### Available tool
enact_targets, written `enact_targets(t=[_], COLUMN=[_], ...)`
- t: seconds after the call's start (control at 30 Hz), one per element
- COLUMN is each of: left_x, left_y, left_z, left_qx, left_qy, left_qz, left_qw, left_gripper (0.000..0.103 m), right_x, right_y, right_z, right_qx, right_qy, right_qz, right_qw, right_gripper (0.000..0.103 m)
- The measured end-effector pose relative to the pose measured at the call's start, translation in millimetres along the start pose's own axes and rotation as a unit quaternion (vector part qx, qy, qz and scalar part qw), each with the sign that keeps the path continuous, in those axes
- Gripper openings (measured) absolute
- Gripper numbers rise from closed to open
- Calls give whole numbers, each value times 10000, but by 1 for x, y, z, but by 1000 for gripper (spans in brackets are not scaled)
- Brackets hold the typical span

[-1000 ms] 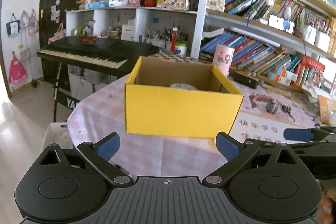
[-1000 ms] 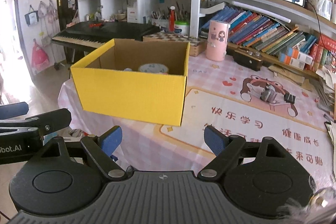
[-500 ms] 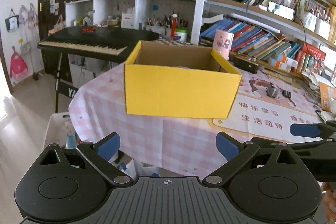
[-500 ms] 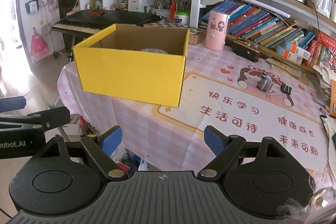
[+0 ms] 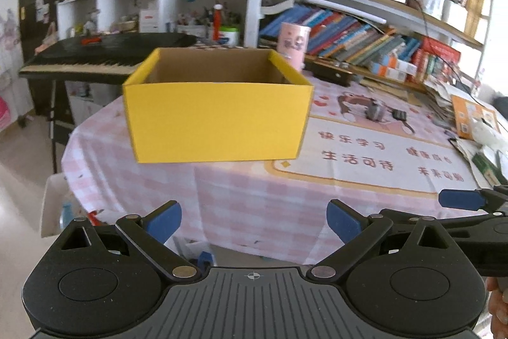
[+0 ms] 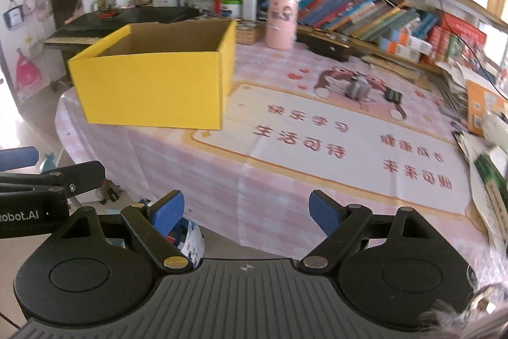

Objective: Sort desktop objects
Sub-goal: 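Withdraw both open tools from the box back toward the toy car and binder clip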

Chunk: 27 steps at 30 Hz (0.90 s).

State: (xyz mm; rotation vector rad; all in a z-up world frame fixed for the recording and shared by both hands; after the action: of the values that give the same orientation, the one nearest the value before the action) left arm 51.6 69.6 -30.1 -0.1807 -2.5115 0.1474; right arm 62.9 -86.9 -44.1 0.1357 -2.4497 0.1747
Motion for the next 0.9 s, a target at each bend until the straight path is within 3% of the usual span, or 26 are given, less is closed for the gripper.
enact_targets(t=[0.9], left_x=[-93], left_y=[-105], left_z=[-41], left_qx=[-634], left_qy=[302], left_qz=[821], left_qw=[9941], left_gripper=[99], right_x=[-39], right_y=[-122], right_z=[-13], right_qx=[-731], right_qy=[305], right_qz=[841], right_qw=[9933], right_gripper=[87])
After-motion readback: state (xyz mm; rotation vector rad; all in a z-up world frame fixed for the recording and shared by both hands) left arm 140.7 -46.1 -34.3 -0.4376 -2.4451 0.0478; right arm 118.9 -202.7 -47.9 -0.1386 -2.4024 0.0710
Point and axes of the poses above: each gripper's, at about its wrist camera, not at the fingertips, and x roughly against the way its jaws point, y to its left, z to its underside, the point moved 4 cm from there along -x, roughly the way its jaws point, and after that the axes turned 6 degrees about z, right-handed, at the moved point
